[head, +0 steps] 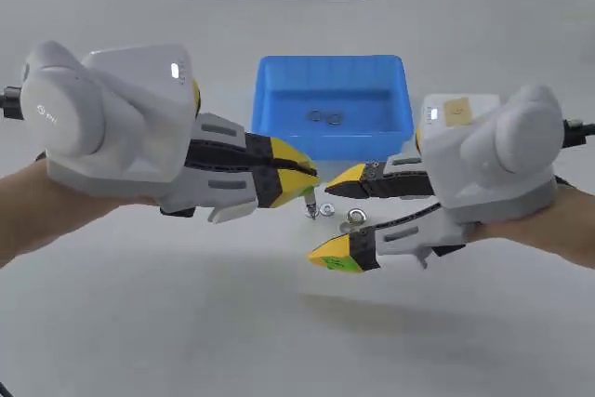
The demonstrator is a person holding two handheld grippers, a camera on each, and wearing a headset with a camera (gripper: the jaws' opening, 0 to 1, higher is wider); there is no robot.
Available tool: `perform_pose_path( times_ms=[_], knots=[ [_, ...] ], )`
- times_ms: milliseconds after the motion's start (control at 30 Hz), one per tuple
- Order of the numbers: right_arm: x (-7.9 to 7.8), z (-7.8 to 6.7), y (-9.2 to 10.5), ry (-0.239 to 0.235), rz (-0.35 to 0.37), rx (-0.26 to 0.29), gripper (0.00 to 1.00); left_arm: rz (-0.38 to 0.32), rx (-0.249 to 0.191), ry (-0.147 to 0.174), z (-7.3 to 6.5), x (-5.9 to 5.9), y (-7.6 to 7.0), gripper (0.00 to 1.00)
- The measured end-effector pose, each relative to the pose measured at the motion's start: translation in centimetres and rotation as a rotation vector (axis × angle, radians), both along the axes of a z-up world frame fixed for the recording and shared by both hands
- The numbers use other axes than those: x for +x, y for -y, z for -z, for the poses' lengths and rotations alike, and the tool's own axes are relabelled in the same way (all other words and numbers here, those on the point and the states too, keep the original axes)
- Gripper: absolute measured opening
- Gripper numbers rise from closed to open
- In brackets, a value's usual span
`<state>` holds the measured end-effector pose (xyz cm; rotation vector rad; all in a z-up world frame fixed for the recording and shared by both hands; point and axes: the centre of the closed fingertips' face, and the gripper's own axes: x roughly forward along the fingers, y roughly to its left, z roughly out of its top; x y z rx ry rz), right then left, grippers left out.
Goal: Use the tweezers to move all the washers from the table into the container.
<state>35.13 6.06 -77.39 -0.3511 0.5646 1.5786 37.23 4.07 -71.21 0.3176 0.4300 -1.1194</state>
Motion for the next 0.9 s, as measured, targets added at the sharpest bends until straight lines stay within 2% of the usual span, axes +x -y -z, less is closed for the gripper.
perform_pose_path(
  times_ms=[133,267,300,600,900],
  knots=[
    [0.2,0.3,-0.4,0.016,-0.025,-0.008,0.39,-0.001,0.005,-0.002,0.0,0.0,-0.1,0.07],
    [0.7,0.3,-0.5,0.063,-0.049,-0.016,0.27,0.003,0.001,-0.010,0.0,-0.1,0.2,0.07],
    [0.8,0.3,-0.5,0.056,-0.048,-0.016,0.25,0.003,0.002,-0.006,-0.1,-0.1,0.2,0.07],
    [1.3,0.1,-1.0,0.103,-0.074,-0.019,0.19,0.012,0.004,-0.007,-0.1,-0.2,0.6,0.07],
    [1.3,0.0,-1.1,0.138,-0.108,-0.033,0.12,0.008,0.011,-0.009,0.0,-0.1,0.2,0.07]
  ],
)
